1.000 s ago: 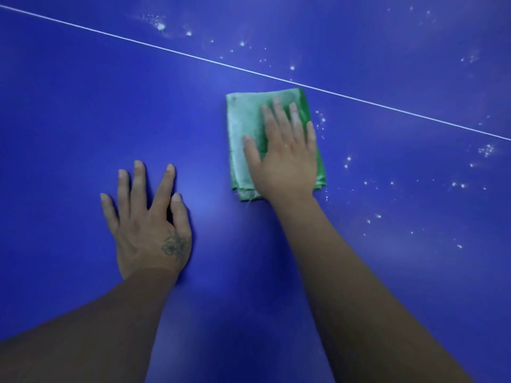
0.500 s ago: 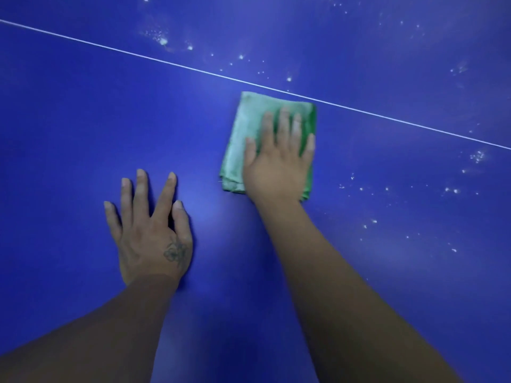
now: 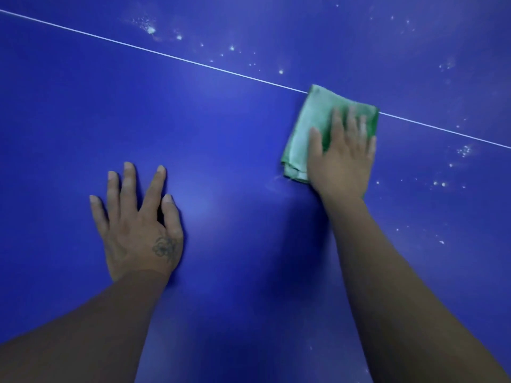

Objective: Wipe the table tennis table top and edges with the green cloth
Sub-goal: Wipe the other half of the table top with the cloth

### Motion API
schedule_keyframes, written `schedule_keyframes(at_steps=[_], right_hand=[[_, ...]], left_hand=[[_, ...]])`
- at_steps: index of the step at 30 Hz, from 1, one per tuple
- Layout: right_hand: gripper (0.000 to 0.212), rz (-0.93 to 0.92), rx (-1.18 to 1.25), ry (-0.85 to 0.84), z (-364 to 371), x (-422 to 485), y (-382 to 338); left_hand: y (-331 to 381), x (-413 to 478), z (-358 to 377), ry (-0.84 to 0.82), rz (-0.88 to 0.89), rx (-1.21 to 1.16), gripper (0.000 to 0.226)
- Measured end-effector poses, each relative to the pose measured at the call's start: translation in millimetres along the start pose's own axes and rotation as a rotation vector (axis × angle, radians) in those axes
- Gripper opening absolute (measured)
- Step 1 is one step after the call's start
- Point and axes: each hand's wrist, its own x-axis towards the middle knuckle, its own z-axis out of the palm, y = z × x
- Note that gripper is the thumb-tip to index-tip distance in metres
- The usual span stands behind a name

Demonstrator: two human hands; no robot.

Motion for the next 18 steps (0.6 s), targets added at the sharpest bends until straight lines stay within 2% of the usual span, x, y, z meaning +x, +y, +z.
schedule_keyframes(at_steps=[3, 6, 9, 12, 15, 18], right_hand=[[0.067, 0.072, -0.039, 0.016, -2, -34, 5], [0.067, 0.072, -0.090, 0.016, 3, -67, -19], [0.066, -0.043, -0.066, -0.006, 15, -96, -62], [0.063, -0.242, -0.015, -0.012, 24, -116, -95], [0.062, -0.362, 0.059, 0.010, 24, -112, -85], [0.064, -0.342, 0.058, 0.044, 18, -93, -52]], left_hand=[[-3, 1, 1, 0.006, 0.012, 0.005, 0.054], [-1, 0, 1, 0.014, 0.013, 0.007, 0.054], [1, 1, -2, 0.008, 0.007, -0.002, 0.054], [0, 2, -4, -0.010, 0.000, 0.000, 0.055], [0, 2, -4, -0.030, -0.003, -0.002, 0.055], [1, 2, -4, -0.047, -0.009, -0.006, 0.055]])
